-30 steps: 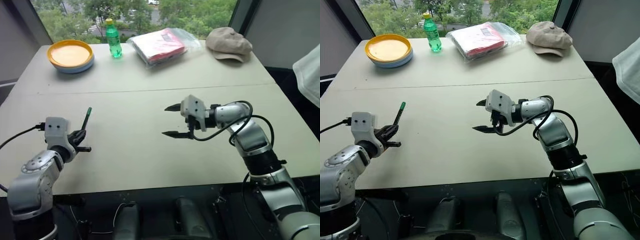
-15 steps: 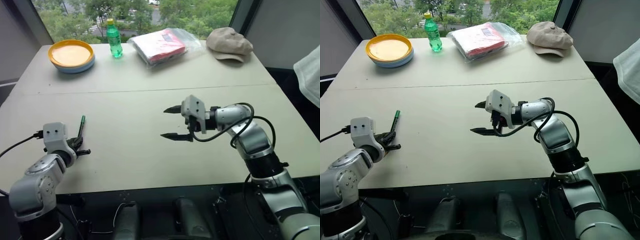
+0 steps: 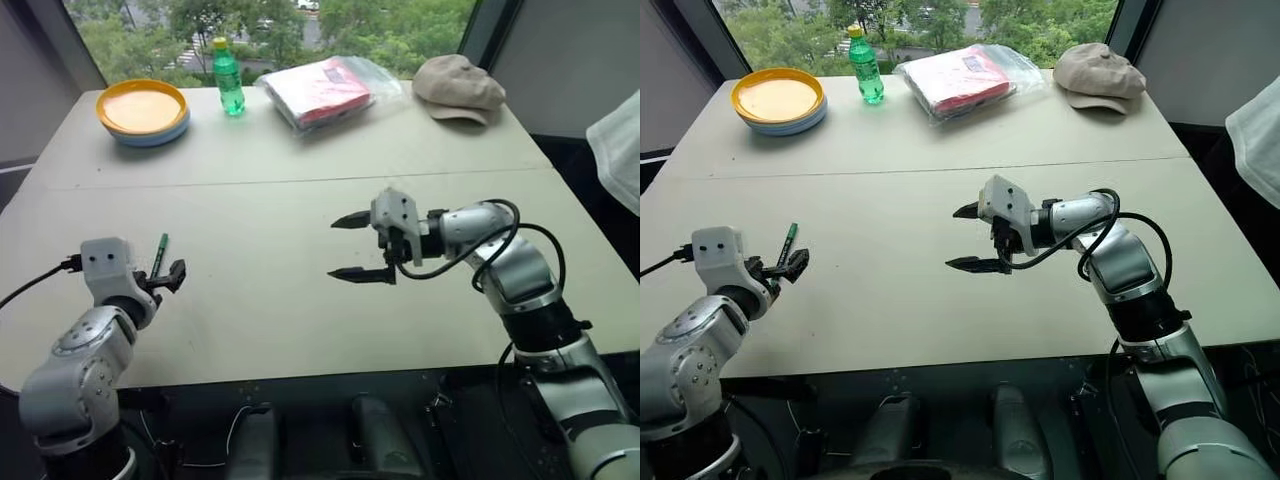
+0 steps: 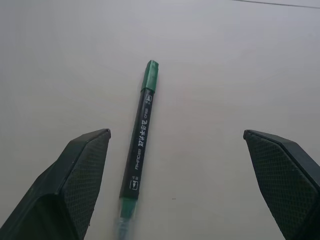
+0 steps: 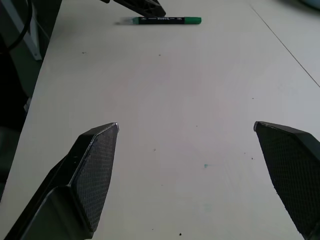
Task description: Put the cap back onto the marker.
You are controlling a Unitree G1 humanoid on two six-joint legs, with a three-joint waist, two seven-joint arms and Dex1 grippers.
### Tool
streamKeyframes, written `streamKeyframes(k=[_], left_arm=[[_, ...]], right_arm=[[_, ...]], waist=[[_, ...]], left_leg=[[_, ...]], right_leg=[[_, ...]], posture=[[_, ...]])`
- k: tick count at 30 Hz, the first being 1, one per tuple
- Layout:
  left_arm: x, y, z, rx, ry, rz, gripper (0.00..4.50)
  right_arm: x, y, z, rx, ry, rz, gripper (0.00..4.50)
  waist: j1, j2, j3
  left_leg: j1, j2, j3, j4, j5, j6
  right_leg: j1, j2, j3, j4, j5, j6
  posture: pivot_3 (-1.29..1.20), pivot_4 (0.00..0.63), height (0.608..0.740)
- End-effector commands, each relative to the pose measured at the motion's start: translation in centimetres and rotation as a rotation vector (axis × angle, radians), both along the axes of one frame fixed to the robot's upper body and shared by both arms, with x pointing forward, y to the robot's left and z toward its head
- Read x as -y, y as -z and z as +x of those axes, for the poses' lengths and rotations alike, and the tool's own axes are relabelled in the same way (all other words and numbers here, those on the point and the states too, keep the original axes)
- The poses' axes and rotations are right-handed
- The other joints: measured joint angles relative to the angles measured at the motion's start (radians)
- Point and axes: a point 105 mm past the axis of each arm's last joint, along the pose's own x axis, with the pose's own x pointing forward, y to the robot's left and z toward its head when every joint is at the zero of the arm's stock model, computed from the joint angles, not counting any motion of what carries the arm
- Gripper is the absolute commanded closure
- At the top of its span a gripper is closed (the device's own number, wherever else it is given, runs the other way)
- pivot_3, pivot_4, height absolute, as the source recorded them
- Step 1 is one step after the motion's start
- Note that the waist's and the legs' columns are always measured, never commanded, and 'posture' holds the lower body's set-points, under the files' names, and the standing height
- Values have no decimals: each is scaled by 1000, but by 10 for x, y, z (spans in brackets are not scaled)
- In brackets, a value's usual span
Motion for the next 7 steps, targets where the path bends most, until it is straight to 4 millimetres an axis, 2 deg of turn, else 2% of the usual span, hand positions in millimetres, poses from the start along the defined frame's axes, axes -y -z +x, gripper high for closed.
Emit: streamKeyframes(k=[1,7], left_arm=[[5,-20,-16,64,-41,45,72],[16,-27,-33,81,-71,68,72]], right_arm=[[1,-25,-6,57,-44,31,0],[1,-36,-3,71,-57,44,0]], waist=[[-1,0,0],[-1,0,0]], left_leg=[[0,0,0,0,0,0],[0,0,0,0,0,0]], right_leg=[[0,0,0,0,0,0],[0,0,0,0,0,0]], posture=[[0,150,740],[0,150,740]])
